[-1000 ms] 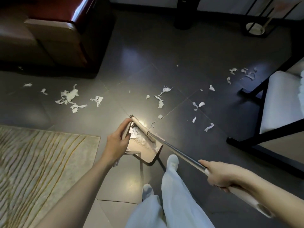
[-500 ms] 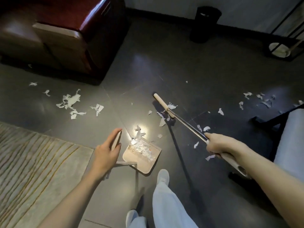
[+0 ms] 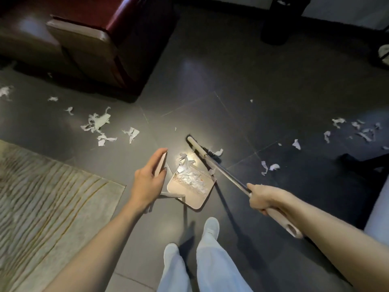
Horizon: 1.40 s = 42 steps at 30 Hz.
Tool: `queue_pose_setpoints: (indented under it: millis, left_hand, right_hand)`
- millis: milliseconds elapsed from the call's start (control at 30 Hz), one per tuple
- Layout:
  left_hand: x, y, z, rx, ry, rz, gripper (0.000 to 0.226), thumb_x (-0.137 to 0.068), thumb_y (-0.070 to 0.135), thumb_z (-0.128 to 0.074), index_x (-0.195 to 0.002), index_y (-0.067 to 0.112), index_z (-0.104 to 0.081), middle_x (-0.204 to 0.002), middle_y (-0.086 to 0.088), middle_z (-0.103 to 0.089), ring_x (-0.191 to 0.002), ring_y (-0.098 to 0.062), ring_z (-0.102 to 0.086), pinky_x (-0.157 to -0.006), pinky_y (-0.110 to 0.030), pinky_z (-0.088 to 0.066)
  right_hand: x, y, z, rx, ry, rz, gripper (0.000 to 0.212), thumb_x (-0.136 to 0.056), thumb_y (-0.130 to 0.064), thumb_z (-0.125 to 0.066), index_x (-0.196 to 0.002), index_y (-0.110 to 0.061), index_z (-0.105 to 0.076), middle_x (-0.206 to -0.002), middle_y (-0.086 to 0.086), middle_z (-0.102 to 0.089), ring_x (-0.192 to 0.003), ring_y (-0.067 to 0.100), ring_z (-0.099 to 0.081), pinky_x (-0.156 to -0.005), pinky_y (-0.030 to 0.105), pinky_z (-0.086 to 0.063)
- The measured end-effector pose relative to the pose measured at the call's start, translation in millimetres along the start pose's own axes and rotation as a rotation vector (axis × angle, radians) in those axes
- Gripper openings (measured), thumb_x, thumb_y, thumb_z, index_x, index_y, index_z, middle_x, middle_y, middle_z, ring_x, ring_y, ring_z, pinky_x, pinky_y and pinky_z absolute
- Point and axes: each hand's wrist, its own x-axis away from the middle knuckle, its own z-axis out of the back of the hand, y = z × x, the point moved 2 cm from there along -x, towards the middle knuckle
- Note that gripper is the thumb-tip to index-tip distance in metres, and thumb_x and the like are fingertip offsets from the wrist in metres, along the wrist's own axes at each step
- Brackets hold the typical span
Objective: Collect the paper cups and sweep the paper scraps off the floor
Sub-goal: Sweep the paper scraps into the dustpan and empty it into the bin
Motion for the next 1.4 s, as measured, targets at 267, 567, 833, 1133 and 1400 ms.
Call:
queue_pose_setpoints:
  millis: [267,567,833,1133,1400]
  left_hand:
    - [-21,15,-10,0.022,-0.076,-0.013,0.053,-0.088,0.01,-0.056,-0.125,0.048,-0.051,-0.086,-0.005,-0.064,-0.067,-0.026,-0.055,-0.066,-0.027,-0.045]
    - [-23,10,1,0.051,-0.148,-0.011,0.057,-0.088,0.011,-0.053,-0.118,0.059,-0.045,-0.067,-0.002,-0.057,-0.057,-0.036,-0.054,-0.06,-0.045,-0.051]
    - [-59,33,29,0.093,-0.124,-0.161,0.06,-0.089,0.011,-0.055,-0.116,0.063,-0.042,-0.077,0.01,-0.053,-0.067,-0.027,-0.055,-0.059,-0.038,-0.052]
    - [-146,89,40,0.113,-0.086,-0.392,0.054,-0.093,0.015,-0.059,-0.129,0.051,-0.043,-0.105,0.012,-0.052,-0.077,0.0,-0.055,-0.055,-0.006,-0.045]
    - [-289,181,13,0.139,-0.039,-0.523,0.054,-0.089,0.006,-0.061,-0.136,0.03,-0.048,-0.109,0.011,-0.055,-0.09,0.026,-0.049,-0.07,0.008,-0.032]
  right_hand:
    - [69,-3,-35,-0.037,-0.13,0.018,0.075,-0.086,-0.005,-0.046,-0.151,-0.028,-0.017,-0.111,0.006,-0.058,-0.064,0.013,-0.055,-0.061,0.026,-0.054]
    - [108,2,-38,-0.149,-0.054,-0.024,0.076,-0.082,-0.013,-0.036,-0.152,-0.031,-0.012,-0.075,-0.004,-0.061,-0.038,0.007,-0.053,-0.054,0.023,-0.051]
    - [127,-17,-30,-0.445,-0.011,-0.085,0.083,-0.08,-0.011,-0.047,-0.151,-0.039,-0.014,-0.068,0.003,-0.06,-0.045,0.014,-0.052,-0.043,0.022,-0.045]
    - [154,-17,30,-0.462,0.143,-0.087,0.085,-0.079,-0.012,-0.041,-0.148,-0.047,-0.008,-0.087,0.003,-0.065,-0.05,0.013,-0.058,-0.042,0.019,-0.045]
    - [100,16,176,-0.642,0.329,-0.028,0.085,-0.08,-0.01,-0.047,-0.15,-0.044,-0.012,-0.091,0.003,-0.064,-0.049,0.013,-0.058,-0.043,0.02,-0.046]
